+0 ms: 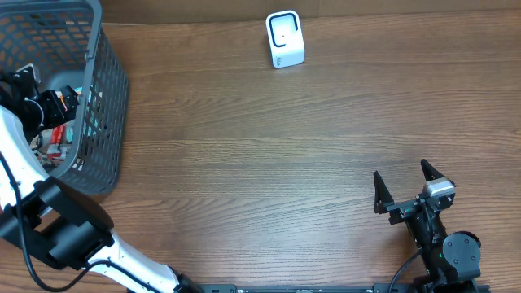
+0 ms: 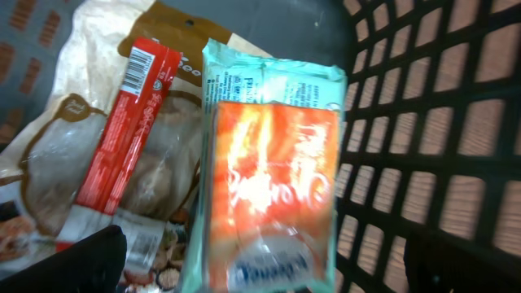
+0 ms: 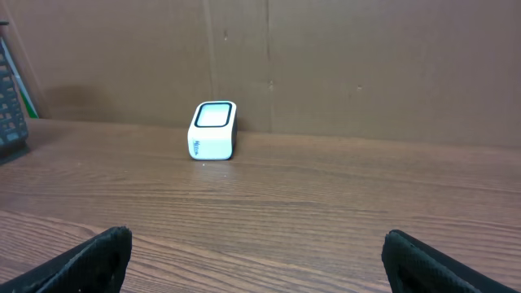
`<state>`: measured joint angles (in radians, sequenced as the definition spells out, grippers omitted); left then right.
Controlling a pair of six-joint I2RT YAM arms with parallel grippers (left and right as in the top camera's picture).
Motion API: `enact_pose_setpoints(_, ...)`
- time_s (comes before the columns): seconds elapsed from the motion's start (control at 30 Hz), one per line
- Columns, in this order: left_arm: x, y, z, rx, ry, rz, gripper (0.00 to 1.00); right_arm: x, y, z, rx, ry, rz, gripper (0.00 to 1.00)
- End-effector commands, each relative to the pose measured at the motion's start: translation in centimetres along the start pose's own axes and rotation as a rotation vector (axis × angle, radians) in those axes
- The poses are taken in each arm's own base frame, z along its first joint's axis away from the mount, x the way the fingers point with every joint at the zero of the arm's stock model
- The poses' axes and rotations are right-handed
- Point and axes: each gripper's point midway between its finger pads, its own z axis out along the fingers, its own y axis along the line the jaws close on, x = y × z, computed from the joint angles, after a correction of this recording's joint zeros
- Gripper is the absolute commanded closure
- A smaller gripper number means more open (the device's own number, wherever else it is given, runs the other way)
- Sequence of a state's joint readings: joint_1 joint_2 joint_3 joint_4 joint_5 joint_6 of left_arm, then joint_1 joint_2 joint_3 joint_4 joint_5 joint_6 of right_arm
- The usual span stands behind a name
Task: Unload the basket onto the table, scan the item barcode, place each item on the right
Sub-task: 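Grasp the orange snack pack and green wipes pack with left gripper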
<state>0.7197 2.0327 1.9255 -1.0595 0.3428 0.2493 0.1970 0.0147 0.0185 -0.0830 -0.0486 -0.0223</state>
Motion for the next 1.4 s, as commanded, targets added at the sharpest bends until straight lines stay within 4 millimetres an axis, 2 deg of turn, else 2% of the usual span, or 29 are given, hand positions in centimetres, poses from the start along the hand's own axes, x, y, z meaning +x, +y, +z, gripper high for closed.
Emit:
enact_pose_setpoints(0.0,-0.2,0.0,2.0,0.028,0.012,0.036,0.0,0.2,0.0,0.0,-0.004,-0.003,-0.002,0.0)
enact_pose_setpoints(0.23,0.6,0.7,4.8,0.042,0.05,0.024,0.0,0.2,0.0,0.0,-0.004,-0.003,-0.002,0.0)
enact_pose_setpoints(0.5,1.5,0.4,7.4,0.081,0.089,0.015,0.0,0.2,0.0,0.0,-0.004,-0.003,-0.002,0.0)
enact_pose_setpoints(0.57,1.4,0.5,7.5,0.079,0.085,0.017,0.01,0.2,0.0,0.0,-0.004,-0.003,-0.002,0.0)
enact_pose_setpoints(0.8,1.8,0.6,8.1,0.079,0.095,0.015,0.15,0.2,0.0,0.0,-0.004,-0.003,-0.002,0.0)
enact_pose_setpoints(1.0,2.5,0.5,8.9,0.08,0.107,0.016,0.16,0.2,0.0,0.0,-0.004,-0.003,-0.002,0.0)
enact_pose_setpoints(1.1,2.5,0.3,9.0,0.081,0.108,0.02,0.26,0.2,0.0,0.0,-0.004,-0.003,-0.002,0.0)
enact_pose_setpoints(1.37,3.3,0.7,9.5,0.024,0.144,0.031,0.29,0.2,0.0,0.0,-0.004,-0.003,-0.002,0.0)
